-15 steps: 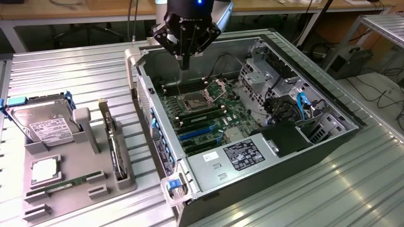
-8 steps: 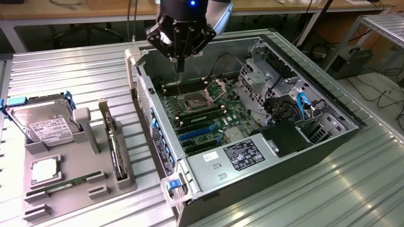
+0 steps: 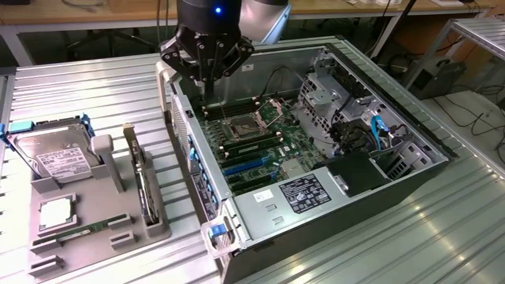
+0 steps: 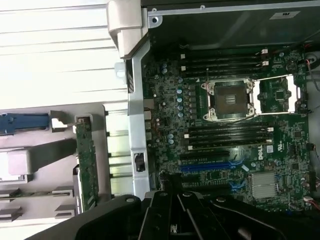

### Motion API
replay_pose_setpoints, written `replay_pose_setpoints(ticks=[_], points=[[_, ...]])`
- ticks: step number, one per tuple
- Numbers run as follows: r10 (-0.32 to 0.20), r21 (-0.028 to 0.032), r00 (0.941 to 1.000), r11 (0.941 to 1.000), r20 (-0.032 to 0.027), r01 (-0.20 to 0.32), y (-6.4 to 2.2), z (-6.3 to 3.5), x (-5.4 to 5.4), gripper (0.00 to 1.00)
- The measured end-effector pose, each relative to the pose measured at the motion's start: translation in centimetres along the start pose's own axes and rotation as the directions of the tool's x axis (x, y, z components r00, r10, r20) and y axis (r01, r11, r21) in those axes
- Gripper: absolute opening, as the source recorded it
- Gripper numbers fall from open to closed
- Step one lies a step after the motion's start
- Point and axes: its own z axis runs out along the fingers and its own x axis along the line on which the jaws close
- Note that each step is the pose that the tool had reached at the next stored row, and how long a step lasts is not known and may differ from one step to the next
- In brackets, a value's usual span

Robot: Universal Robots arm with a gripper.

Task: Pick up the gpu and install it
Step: 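Reach for the gpu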

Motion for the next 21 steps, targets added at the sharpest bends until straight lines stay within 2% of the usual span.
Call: replay_pose_setpoints(ticks=[7, 10, 13, 20, 21], points=[[0.000, -0.0001, 1.0000, 1.0000, 0.0001, 0.000, -1.26, -0.09, 2.7, 0.11], [0.000, 0.0000, 1.0000, 1.0000, 0.0000, 0.000, -2.18, -0.02, 4.6, 0.11], [0.000, -0.0001, 1.0000, 1.0000, 0.0001, 0.000, -2.74, 0.17, 5.8, 0.11], [0.000, 0.0001, 1.0000, 1.0000, 0.0001, 0.000, -3.40, 0.94, 8.9, 0.11], [0.000, 0.0002, 1.0000, 1.0000, 0.0001, 0.000, -3.47, 1.24, 9.8, 0.11]])
